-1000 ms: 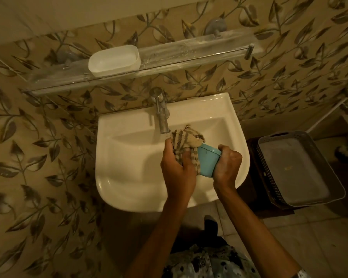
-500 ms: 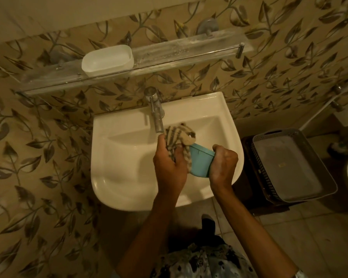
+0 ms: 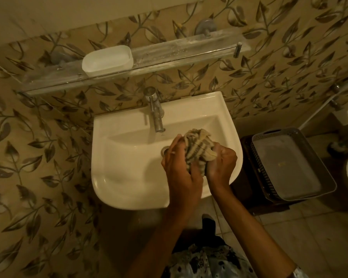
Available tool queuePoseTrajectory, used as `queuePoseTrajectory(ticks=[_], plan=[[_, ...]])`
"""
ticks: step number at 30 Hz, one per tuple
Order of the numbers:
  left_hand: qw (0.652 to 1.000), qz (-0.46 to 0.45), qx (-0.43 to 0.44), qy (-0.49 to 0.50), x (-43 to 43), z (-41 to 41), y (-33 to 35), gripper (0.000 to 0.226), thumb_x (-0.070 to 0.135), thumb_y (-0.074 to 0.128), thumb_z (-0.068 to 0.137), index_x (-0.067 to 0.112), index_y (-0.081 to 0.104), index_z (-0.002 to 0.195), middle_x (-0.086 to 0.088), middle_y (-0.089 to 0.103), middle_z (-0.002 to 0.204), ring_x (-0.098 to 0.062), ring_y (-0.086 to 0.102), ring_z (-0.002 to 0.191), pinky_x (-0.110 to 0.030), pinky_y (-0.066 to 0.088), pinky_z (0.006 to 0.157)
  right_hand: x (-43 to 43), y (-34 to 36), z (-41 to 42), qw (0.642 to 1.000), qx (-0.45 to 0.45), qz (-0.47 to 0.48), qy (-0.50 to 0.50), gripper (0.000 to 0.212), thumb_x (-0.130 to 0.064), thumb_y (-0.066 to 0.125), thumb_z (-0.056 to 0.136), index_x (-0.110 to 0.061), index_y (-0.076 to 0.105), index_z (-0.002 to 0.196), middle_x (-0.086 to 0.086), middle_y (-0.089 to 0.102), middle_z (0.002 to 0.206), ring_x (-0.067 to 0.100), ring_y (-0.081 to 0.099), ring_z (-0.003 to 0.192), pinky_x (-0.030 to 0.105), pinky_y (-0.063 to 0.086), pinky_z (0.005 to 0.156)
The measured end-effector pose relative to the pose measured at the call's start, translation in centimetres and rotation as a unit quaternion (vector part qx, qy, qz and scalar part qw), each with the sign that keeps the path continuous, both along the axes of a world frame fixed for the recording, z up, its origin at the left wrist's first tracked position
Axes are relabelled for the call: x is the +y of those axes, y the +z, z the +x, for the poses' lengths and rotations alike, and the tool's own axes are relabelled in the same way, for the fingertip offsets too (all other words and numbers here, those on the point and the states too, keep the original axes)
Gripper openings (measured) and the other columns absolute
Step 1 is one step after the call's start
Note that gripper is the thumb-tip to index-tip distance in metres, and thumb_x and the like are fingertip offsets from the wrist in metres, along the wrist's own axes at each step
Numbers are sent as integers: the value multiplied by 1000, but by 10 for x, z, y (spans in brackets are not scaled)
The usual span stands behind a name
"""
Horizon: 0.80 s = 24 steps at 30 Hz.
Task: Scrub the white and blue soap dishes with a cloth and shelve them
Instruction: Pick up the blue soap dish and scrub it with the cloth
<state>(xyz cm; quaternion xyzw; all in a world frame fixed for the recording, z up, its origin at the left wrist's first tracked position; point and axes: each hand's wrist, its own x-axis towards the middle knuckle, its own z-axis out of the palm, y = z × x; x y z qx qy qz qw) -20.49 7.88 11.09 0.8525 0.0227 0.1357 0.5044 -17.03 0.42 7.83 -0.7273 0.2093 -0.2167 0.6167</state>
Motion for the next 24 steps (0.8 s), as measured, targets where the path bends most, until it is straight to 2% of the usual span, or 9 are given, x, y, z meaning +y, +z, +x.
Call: queuePoseTrajectory(ticks=[3, 6, 8, 11, 14, 17, 20, 22, 24], plan=[[999, -38, 26, -12, 11, 11, -3, 51, 18, 47, 87, 11, 41, 137, -9, 52, 133, -24, 50, 123, -47, 48, 98, 0, 1, 2, 999, 40, 33, -16, 43, -26, 41, 79, 5, 53, 50, 8, 50, 46, 19, 48, 47, 25, 33, 42], [997, -57, 40, 14, 23, 25, -7, 41, 17, 46, 91, 7, 45, 131, -8, 60, 123, -18, 59, 111, -33, 53, 91, -3, -3, -4, 995, 60, 78, -21, 36, -25, 44, 78, -15, 38, 43, -2, 42, 44, 17, 44, 48, 30, 33, 48], [987, -122, 95, 38, 34, 36, -13, 30, 11, 48, 95, 10, 50, 125, -7, 62, 118, -18, 61, 106, -37, 53, 92, -6, -4, -7, 989, 72, 125, -33, 37, -27, 45, 79, -18, 40, 44, -5, 45, 43, 16, 46, 48, 32, 36, 53], [933, -314, 157, 76, 49, 45, -21, 27, 6, 45, 97, 15, 51, 122, -3, 64, 110, -17, 63, 99, -40, 52, 91, -15, -2, -3, 972, 72, 218, -57, 38, -32, 47, 78, -21, 49, 42, -7, 52, 41, 13, 53, 47, 33, 41, 56], [896, -396, 160, 119, 64, 44, -29, 30, 4, 41, 98, 9, 48, 126, -5, 63, 108, -20, 63, 97, -34, 54, 82, -25, 1, 0, 952, 47, 299, -48, 44, -44, 47, 80, -24, 58, 43, -7, 58, 47, 10, 59, 48, 31, 45, 58], [896, -391, 167, 127, 67, 34, -33, 25, 6, 42, 98, 19, 52, 118, 0, 64, 104, -15, 64, 94, -26, 55, 72, -29, 0, -4, 913, -1, 409, -3, 52, -60, 43, 85, -20, 69, 64, -1, 69, 63, 15, 69, 61, 29, 53, 60], [905, -367, 185, 112, 59, 22, -30, 25, 8, 45, 97, 27, 56, 108, -1, 65, 105, -16, 65, 93, -30, 55, 73, -24, -1, -8, 904, -23, 426, 37, 62, -67, 45, 84, -11, 69, 90, 4, 75, 75, 18, 73, 72, 27, 57, 59], [912, -351, 194, 81, 49, 13, -28, 28, 9, 46, 97, 32, 57, 107, 0, 66, 108, -17, 67, 96, -34, 56, 77, -19, 2, -9, 913, -19, 401, 74, 69, -76, 61, 67, -13, 74, 91, 7, 76, 83, 22, 73, 78, 32, 59, 65], [924, -319, 197, 67, 40, 6, -26, 30, 12, 46, 97, 27, 54, 121, -1, 65, 116, -16, 65, 103, -36, 56, 82, -15, 5, -9, 917, -16, 378, 126, 60, -71, 73, 56, -19, 78, 86, 7, 76, 85, 23, 72, 80, 32, 59, 66]])
